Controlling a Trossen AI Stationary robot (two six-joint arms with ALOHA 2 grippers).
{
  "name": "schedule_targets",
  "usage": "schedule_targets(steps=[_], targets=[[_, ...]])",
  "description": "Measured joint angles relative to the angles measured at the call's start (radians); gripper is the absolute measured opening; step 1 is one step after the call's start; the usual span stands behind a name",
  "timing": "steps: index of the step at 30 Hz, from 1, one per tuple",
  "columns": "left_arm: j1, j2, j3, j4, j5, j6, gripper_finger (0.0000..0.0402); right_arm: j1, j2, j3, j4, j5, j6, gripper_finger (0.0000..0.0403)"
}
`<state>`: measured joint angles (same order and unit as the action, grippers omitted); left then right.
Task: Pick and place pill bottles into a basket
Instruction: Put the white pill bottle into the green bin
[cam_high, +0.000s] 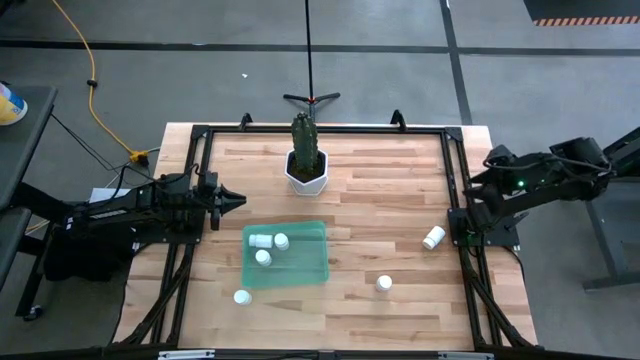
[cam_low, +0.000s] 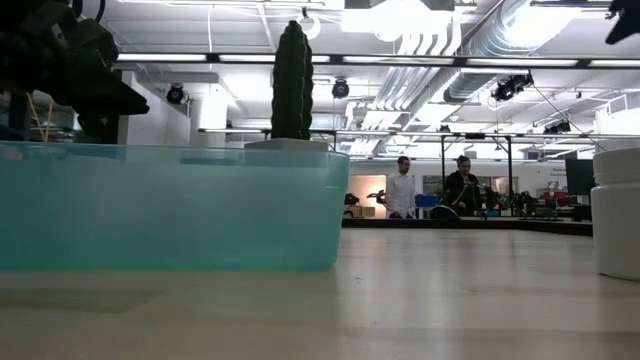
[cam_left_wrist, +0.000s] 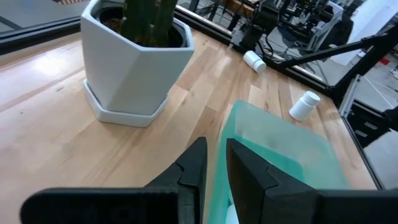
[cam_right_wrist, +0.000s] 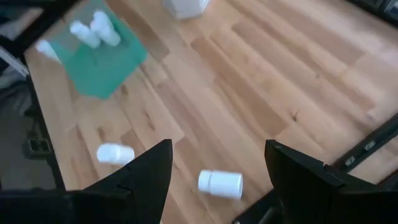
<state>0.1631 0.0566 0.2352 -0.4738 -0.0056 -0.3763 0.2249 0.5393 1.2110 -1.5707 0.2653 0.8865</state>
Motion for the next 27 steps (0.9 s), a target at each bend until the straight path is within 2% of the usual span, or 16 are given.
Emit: schedule_targets(steps=[18, 27], targets=[[0.000, 0.000, 0.000, 0.000, -0.013, -0.021, 0.0097, 0.000, -0.005, -0.294, -0.001, -0.357, -0.064, 0.0246], [0.000, 0.000, 0.000, 0.000, -0.013, -0.022, 0.0097, 0.000, 0.005, -0.315, 0.000, -0.446, -0.070, 0.0246]])
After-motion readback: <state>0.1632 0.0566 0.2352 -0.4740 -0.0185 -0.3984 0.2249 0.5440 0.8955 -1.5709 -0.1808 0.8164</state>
